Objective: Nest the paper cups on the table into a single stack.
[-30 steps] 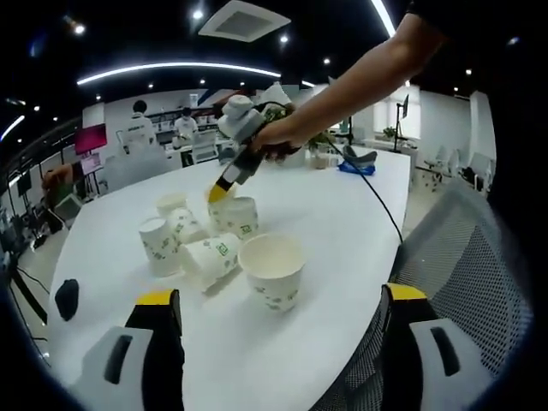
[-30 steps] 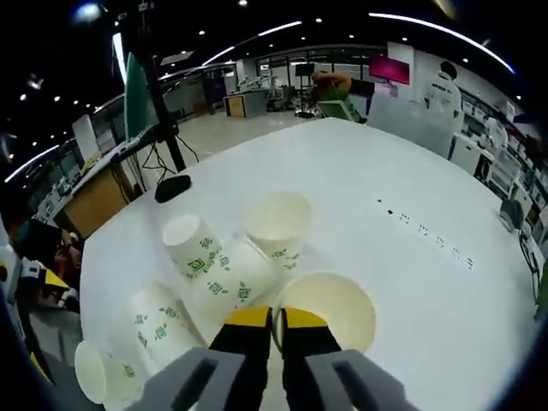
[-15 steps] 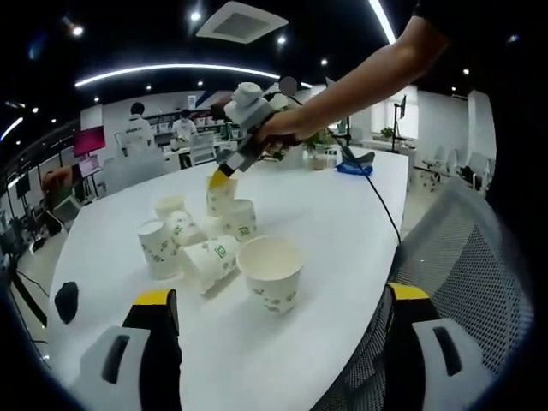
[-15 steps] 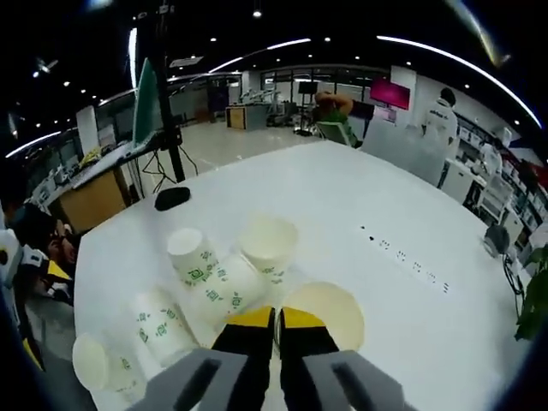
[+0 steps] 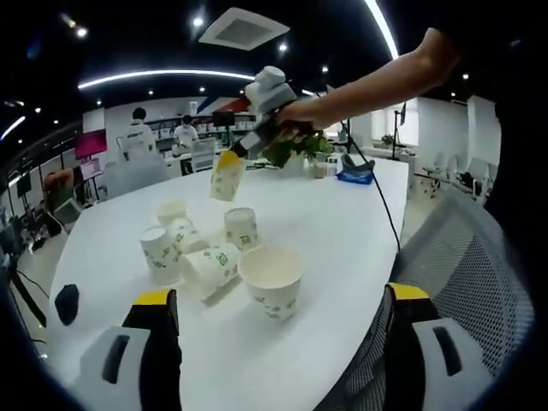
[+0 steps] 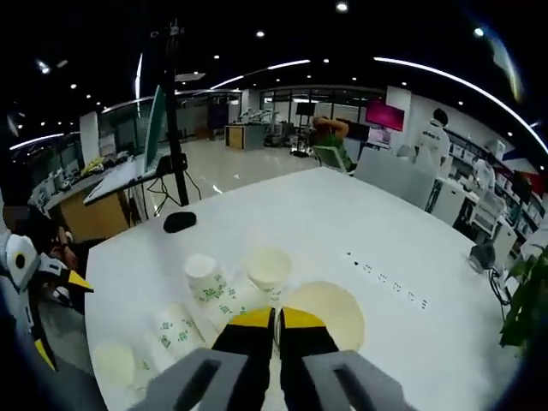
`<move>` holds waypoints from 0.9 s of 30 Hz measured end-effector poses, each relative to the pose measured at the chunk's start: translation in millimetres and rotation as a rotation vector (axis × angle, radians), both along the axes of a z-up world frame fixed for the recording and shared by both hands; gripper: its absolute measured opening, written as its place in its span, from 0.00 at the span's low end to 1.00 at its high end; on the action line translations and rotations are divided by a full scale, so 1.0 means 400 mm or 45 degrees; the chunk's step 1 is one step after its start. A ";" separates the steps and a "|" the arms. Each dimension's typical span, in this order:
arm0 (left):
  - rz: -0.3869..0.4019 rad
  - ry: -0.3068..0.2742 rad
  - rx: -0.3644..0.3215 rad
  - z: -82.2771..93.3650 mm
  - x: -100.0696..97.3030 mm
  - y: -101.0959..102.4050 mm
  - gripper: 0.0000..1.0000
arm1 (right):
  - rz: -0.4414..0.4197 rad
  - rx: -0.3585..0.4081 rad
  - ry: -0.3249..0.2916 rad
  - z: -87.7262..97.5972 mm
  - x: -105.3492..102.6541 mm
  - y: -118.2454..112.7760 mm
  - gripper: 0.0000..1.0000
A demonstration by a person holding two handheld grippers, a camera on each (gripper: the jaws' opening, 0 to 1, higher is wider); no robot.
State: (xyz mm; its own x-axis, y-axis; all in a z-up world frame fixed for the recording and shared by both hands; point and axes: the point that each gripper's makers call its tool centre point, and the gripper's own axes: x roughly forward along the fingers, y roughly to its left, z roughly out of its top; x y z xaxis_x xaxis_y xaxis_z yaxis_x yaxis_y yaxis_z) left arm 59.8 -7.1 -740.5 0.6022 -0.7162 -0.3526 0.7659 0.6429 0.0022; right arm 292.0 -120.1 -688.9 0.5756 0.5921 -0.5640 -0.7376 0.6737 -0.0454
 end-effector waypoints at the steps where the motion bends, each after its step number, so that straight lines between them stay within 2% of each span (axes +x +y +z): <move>1: 0.000 -0.006 -0.002 0.003 0.000 -0.001 0.99 | 0.002 0.001 -0.003 0.005 -0.005 -0.004 0.00; 7: -0.006 -0.018 -0.010 0.009 -0.002 -0.003 0.99 | 0.038 0.021 -0.025 0.040 -0.050 0.005 0.00; 13: -0.016 -0.013 -0.012 0.009 -0.007 -0.006 0.99 | 0.078 0.067 -0.027 0.081 -0.126 0.019 0.00; 27: -0.004 -0.025 -0.031 0.019 -0.003 0.001 0.99 | 0.214 0.157 0.032 0.133 -0.309 0.102 0.00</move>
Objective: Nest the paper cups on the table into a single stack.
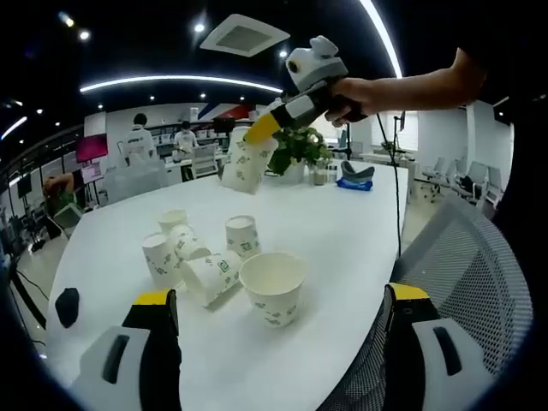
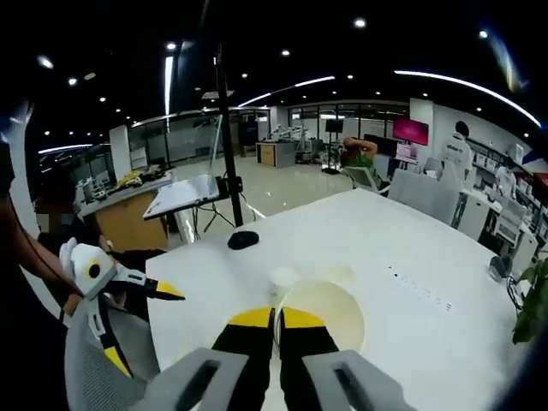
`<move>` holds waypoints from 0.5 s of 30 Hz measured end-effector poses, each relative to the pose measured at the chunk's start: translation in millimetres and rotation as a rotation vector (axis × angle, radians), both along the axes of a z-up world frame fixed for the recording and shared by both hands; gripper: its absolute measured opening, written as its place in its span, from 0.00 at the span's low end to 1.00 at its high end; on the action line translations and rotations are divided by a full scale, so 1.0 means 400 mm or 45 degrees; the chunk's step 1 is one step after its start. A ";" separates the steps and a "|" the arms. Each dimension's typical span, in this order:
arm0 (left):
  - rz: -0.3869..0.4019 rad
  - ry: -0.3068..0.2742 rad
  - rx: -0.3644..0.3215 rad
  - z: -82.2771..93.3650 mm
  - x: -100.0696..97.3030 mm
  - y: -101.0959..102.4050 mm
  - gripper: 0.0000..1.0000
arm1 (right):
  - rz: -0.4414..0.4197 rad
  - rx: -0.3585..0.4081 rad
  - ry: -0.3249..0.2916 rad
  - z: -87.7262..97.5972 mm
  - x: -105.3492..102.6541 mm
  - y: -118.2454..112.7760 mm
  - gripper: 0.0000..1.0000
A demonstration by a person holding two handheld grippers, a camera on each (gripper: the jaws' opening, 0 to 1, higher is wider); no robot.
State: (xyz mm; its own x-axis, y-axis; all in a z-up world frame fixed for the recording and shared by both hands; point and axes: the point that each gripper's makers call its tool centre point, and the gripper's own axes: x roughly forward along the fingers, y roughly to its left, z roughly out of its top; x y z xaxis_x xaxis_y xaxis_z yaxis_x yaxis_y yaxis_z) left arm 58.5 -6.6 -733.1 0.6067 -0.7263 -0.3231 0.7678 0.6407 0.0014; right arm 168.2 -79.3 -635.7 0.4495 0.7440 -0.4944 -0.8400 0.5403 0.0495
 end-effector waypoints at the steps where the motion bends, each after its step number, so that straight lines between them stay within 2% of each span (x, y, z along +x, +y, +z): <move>1: 0.001 -0.003 0.000 0.001 0.000 0.000 0.99 | 0.009 0.000 0.004 0.000 -0.010 0.005 0.00; 9: 0.008 -0.015 -0.012 0.010 0.001 0.001 0.99 | 0.088 -0.006 0.048 -0.014 -0.098 0.046 0.00; 15: 0.006 -0.015 -0.012 0.010 -0.001 -0.001 0.99 | 0.141 -0.035 0.086 -0.050 -0.146 0.070 0.00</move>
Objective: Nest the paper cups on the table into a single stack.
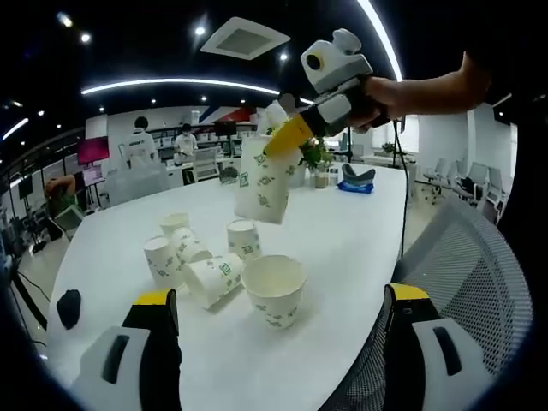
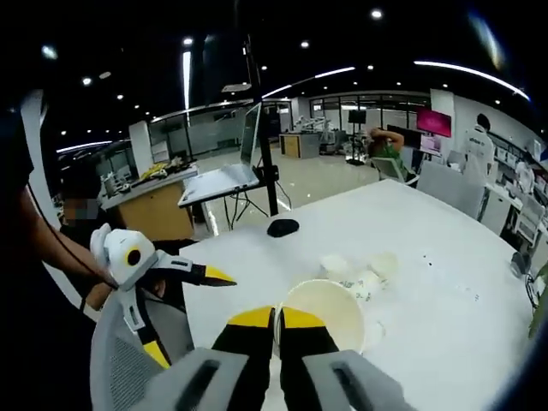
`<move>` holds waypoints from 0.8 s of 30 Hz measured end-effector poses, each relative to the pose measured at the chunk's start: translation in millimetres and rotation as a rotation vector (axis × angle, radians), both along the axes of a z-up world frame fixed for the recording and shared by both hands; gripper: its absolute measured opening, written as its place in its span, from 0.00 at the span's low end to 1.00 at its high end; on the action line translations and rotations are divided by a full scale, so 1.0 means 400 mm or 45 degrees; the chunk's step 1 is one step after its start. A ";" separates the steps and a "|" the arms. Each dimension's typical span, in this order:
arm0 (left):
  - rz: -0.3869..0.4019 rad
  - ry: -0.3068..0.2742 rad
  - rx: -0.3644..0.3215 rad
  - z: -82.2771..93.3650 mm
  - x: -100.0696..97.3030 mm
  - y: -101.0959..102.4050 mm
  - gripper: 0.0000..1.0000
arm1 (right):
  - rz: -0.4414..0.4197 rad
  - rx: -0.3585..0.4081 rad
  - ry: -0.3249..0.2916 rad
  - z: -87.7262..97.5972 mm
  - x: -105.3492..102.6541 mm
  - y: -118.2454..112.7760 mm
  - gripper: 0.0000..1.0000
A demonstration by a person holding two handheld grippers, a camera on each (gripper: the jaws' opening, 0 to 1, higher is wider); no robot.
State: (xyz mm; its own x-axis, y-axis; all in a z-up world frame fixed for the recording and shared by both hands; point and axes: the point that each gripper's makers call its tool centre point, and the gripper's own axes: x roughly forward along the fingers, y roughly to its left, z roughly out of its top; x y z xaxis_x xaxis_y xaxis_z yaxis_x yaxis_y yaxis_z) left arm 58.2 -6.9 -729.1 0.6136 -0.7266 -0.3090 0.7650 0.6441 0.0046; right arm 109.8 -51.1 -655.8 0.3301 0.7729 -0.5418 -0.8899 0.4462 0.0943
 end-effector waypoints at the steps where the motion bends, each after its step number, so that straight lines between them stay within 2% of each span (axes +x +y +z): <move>1: -0.003 -0.002 0.001 0.000 -0.001 -0.001 0.99 | 0.006 -0.005 -0.001 -0.005 -0.004 0.003 0.00; 12: 0.009 -0.017 -0.011 0.008 0.003 0.005 0.99 | 0.035 -0.035 0.047 -0.075 -0.033 0.036 0.00; 19: 0.012 -0.022 -0.017 0.010 0.004 0.007 0.99 | 0.097 -0.135 0.003 -0.134 -0.048 0.046 0.00; 24: 0.010 -0.022 -0.020 0.010 0.005 0.007 0.99 | 0.106 -0.146 0.007 -0.171 -0.046 0.053 0.00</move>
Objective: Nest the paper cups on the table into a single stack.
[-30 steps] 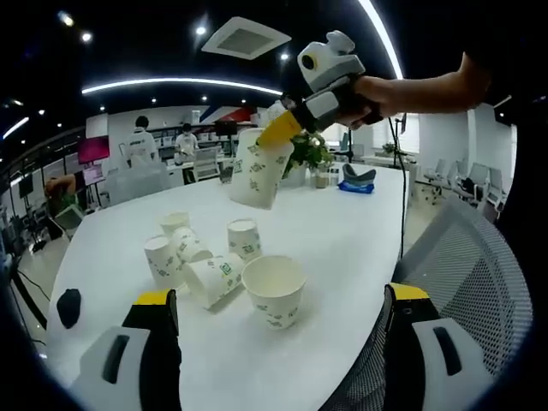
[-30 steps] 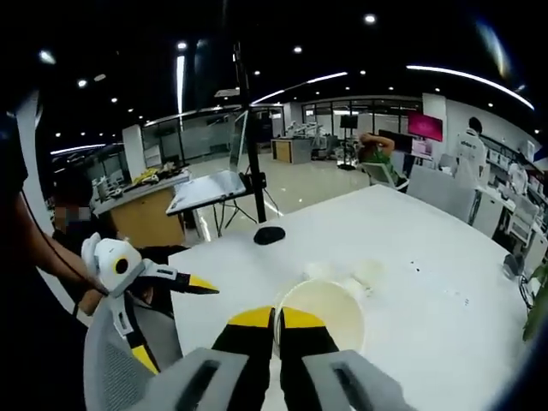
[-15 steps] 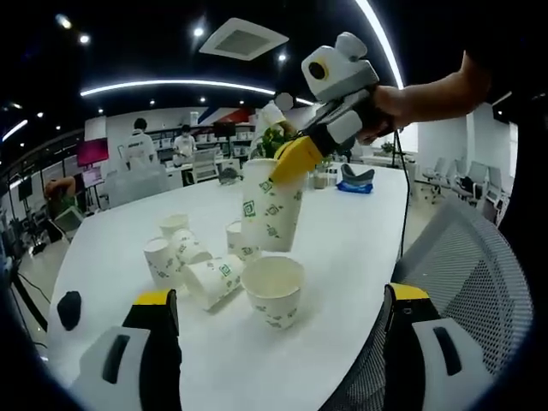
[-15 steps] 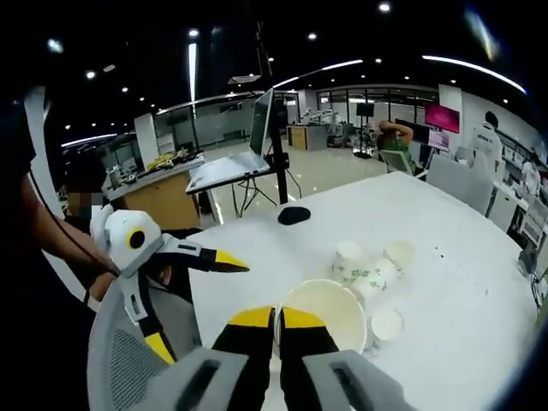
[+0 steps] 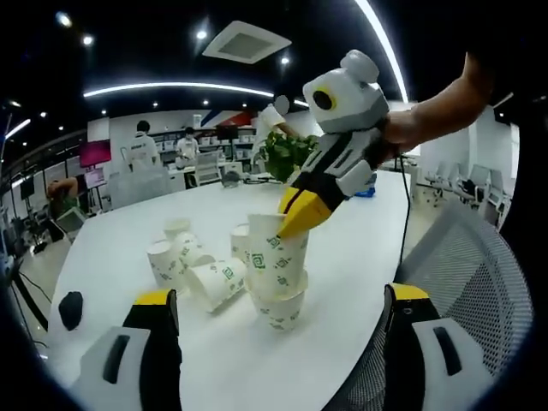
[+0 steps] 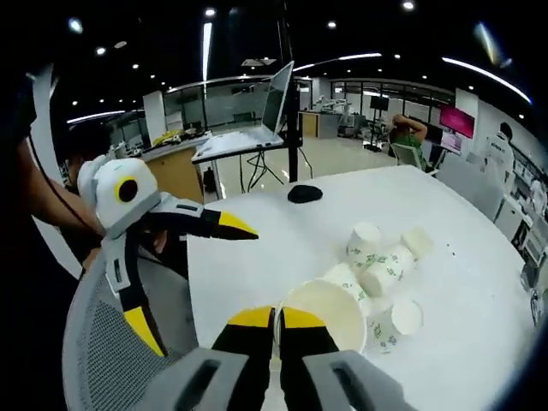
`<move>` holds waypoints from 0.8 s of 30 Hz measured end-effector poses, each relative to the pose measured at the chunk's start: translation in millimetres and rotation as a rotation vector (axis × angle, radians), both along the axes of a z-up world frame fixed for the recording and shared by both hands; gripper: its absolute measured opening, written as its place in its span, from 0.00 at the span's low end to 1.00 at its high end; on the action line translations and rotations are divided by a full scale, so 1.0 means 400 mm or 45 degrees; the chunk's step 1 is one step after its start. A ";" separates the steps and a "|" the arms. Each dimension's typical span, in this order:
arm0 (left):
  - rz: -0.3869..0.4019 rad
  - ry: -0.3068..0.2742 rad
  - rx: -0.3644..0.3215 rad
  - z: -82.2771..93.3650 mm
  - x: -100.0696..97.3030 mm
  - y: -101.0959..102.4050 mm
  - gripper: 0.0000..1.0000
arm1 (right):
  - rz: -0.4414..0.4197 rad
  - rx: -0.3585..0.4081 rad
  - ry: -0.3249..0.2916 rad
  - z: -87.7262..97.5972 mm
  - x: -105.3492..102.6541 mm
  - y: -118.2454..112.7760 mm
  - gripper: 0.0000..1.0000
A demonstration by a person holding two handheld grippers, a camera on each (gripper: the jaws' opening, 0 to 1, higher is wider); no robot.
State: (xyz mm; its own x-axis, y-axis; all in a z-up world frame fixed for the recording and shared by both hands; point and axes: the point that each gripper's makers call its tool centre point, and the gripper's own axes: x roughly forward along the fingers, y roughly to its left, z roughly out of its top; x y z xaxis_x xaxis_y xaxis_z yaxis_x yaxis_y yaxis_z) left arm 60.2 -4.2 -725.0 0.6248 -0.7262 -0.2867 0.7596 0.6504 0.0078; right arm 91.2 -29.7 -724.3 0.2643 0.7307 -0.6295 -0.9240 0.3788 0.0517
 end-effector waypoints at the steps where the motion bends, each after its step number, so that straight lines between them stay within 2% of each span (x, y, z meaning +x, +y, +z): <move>1: -0.001 -0.001 0.000 0.001 0.000 -0.001 0.99 | -0.002 -0.003 0.006 -0.005 0.001 0.000 0.00; 12: 0.001 0.003 0.004 -0.001 0.001 -0.002 0.99 | -0.004 0.014 0.076 -0.057 0.001 0.023 0.00; 17: 0.004 0.004 0.012 -0.004 0.003 -0.001 0.99 | -0.004 0.035 0.144 -0.087 -0.005 0.029 0.02; 24: 0.010 0.010 0.013 -0.009 0.005 0.004 0.99 | 0.018 0.040 0.173 -0.115 -0.018 0.041 0.03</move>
State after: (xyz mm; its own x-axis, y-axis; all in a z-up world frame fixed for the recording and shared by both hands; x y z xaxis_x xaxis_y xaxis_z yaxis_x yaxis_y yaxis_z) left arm 62.4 -2.7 -728.6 0.6281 -0.7184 -0.2988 0.7546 0.6561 0.0087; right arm 84.2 -13.2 -770.4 0.1676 0.7538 -0.6354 -0.9128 0.3621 0.1888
